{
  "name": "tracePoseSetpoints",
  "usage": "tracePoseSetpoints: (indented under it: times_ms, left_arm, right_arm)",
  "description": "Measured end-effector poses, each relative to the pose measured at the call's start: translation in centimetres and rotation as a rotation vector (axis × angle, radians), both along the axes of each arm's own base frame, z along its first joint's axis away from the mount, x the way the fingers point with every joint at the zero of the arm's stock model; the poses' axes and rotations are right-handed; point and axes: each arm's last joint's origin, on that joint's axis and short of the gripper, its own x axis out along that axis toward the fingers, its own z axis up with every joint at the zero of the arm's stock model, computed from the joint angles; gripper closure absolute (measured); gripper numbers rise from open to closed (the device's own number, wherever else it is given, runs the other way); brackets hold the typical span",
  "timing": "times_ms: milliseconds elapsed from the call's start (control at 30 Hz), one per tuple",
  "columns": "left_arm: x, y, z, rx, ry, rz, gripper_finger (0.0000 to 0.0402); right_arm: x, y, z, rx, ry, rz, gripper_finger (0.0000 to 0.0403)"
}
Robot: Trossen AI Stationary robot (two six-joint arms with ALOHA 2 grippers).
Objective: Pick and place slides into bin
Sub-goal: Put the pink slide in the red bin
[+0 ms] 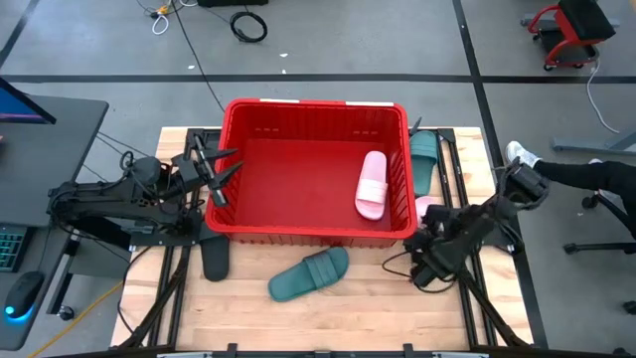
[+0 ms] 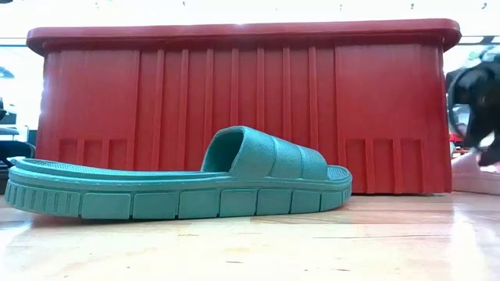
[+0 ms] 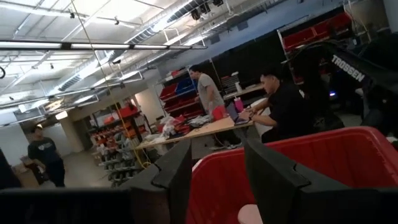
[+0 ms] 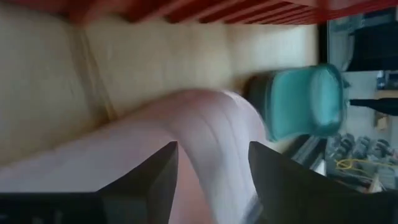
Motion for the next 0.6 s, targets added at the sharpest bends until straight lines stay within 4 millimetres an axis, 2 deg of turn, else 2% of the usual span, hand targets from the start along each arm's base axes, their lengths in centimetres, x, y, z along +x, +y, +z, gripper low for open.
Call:
tracePoseSetpoints:
  times_ms: [133,333,467,600]
  left_arm:
    - [0.0,0.0,0.0,0.0,-0.001,0.0,0.0252]
    - [0.0,0.0,0.01,-0.005,-0.004,-0.002,0.0253]
    - [-0.01,0.0,0.03,-0.007,-0.007,-0.002,0.0248]
    - [-0.02,0.0,0.04,-0.02,-0.013,-0.007,0.0246]
  right_arm:
    - [0.19,-0.55,-1.13,0.003,0.064,-0.023,0.0209]
    - [0.2,-1.13,-1.33,-0.027,0.087,0.001,0.0233]
    - [0.15,-1.2,-1.21,-0.034,0.081,0.004,0.029]
    - [-0.05,-1.03,-1.18,-0.019,0.094,0.009,0.0374]
